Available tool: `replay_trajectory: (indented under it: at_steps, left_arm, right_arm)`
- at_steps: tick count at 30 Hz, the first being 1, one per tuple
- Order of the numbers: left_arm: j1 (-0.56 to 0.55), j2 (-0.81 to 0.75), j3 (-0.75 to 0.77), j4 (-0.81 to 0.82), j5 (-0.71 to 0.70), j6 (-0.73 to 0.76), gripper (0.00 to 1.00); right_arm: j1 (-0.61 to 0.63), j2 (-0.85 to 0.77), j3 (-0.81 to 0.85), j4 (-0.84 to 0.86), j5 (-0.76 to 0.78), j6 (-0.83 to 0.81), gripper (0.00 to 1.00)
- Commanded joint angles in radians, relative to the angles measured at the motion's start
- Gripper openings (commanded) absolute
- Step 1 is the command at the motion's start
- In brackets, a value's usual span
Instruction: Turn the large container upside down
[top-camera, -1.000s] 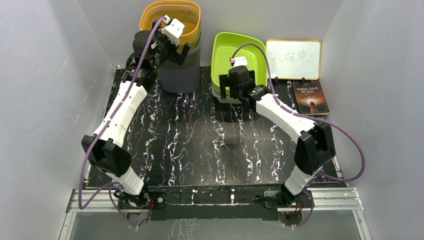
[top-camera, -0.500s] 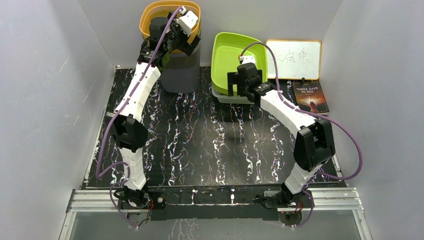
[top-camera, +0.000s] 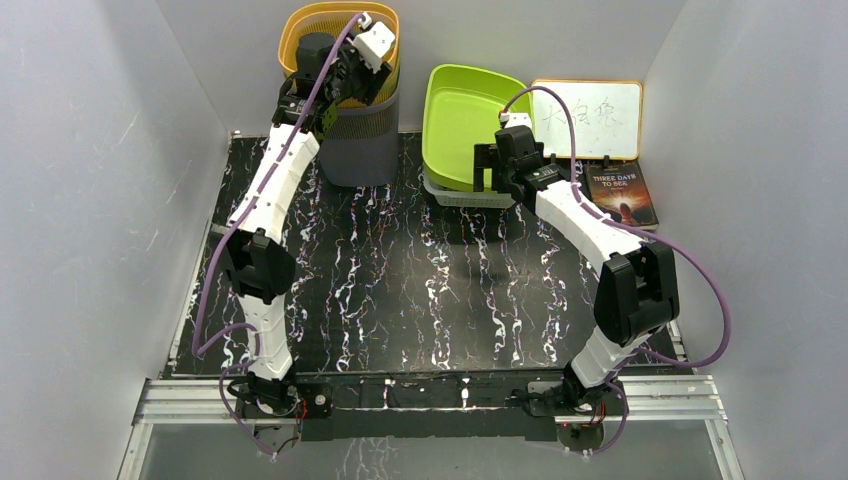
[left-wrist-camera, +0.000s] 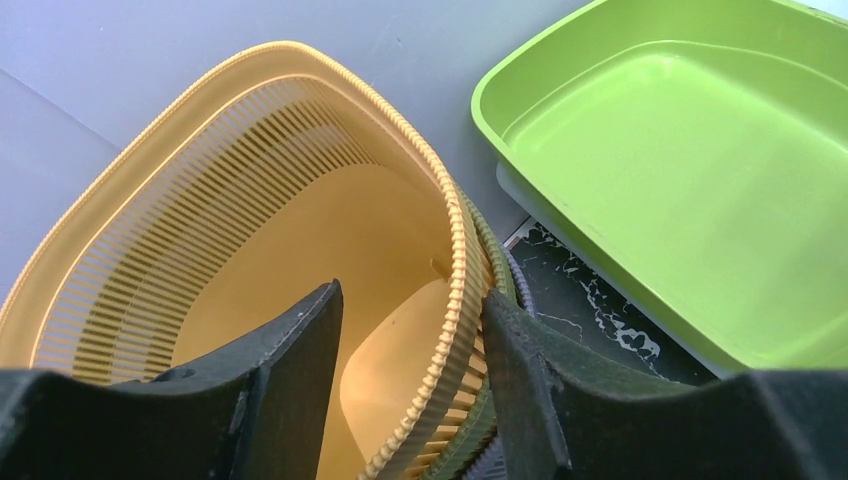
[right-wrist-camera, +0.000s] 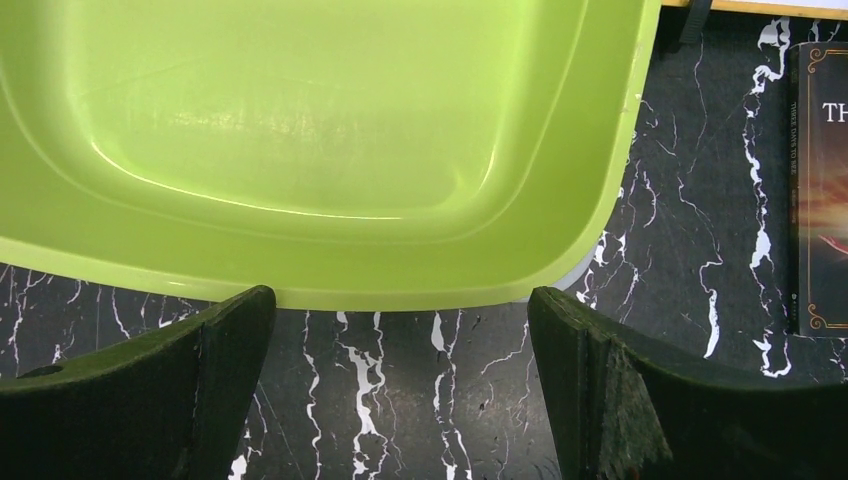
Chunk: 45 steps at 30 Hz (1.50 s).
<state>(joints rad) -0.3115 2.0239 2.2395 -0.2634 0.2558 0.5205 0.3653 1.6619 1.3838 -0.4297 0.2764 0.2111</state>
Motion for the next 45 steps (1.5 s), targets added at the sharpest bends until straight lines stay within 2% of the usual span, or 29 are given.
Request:
replay_trajectory:
  at_steps: [1, 5, 7, 8, 12, 19, 26, 29, 32, 33, 36, 38, 39, 42, 43, 45]
  left_arm:
    - [-0.011, -0.036, 0.022, -0.121, -0.001, 0.014, 0.48]
    - [-0.011, -0.053, 0.023, -0.185, -0.001, 0.045, 0.38]
    - [-0.011, -0.069, 0.016, -0.206, -0.008, 0.056, 0.02]
    - [-0.011, -0.083, 0.001, -0.203, -0.012, 0.054, 0.0]
    - [-0.011, -0.13, -0.041, -0.202, -0.039, 0.049, 0.0]
    - [-0.011, -0.112, 0.146, -0.397, -0.087, -0.005, 0.0]
    - [-0.011, -0.214, 0.16, -0.467, -0.166, -0.082, 0.0]
    - [-0.012, -0.289, 0.08, -0.485, -0.168, -0.124, 0.0]
    - [-0.012, -0.412, -0.179, -0.403, -0.149, -0.168, 0.0]
    - [-0.014, -0.454, -0.246, -0.373, -0.142, -0.178, 0.01]
    - [-0.018, -0.531, -0.367, -0.344, -0.142, -0.193, 0.19]
    - [-0.018, -0.551, -0.404, -0.341, -0.147, -0.197, 0.5]
    - [-0.018, -0.555, -0.412, -0.345, -0.146, -0.196, 0.57]
    - [-0.02, -0.559, -0.402, -0.37, -0.146, -0.191, 0.69]
    - [-0.02, -0.56, -0.397, -0.374, -0.147, -0.187, 0.79]
    - [-0.02, -0.563, -0.389, -0.38, -0.154, -0.181, 0.8]
  right_arm:
    - [-0.001, -0.049, 0.004, 0.047, -0.01, 0.006, 0.98]
    - [-0.004, -0.055, -0.008, 0.048, -0.003, 0.011, 0.98]
    - [-0.005, -0.058, -0.01, 0.048, -0.001, 0.014, 0.98]
    - [-0.007, -0.058, -0.011, 0.048, -0.001, 0.015, 0.98]
    - [-0.008, -0.064, -0.02, 0.049, -0.002, 0.021, 0.98]
    - [-0.012, -0.07, -0.026, 0.053, -0.001, 0.03, 0.98]
    - [-0.013, -0.071, -0.023, 0.054, -0.004, 0.036, 0.98]
    - [-0.013, -0.073, -0.022, 0.057, -0.011, 0.045, 0.98]
    - [-0.012, -0.075, -0.02, 0.057, -0.026, 0.051, 0.98]
    - [-0.012, -0.076, -0.021, 0.058, -0.03, 0.054, 0.98]
    - [-0.014, -0.079, -0.025, 0.053, -0.041, 0.058, 0.98]
    - [-0.013, -0.083, -0.026, 0.049, -0.044, 0.06, 0.98]
    - [-0.013, -0.086, -0.027, 0.048, -0.045, 0.061, 0.98]
    - [-0.013, -0.098, -0.032, 0.041, -0.045, 0.062, 0.98]
    - [-0.013, -0.102, -0.037, 0.042, -0.044, 0.061, 0.98]
    - [-0.013, -0.11, -0.047, 0.042, -0.037, 0.061, 0.98]
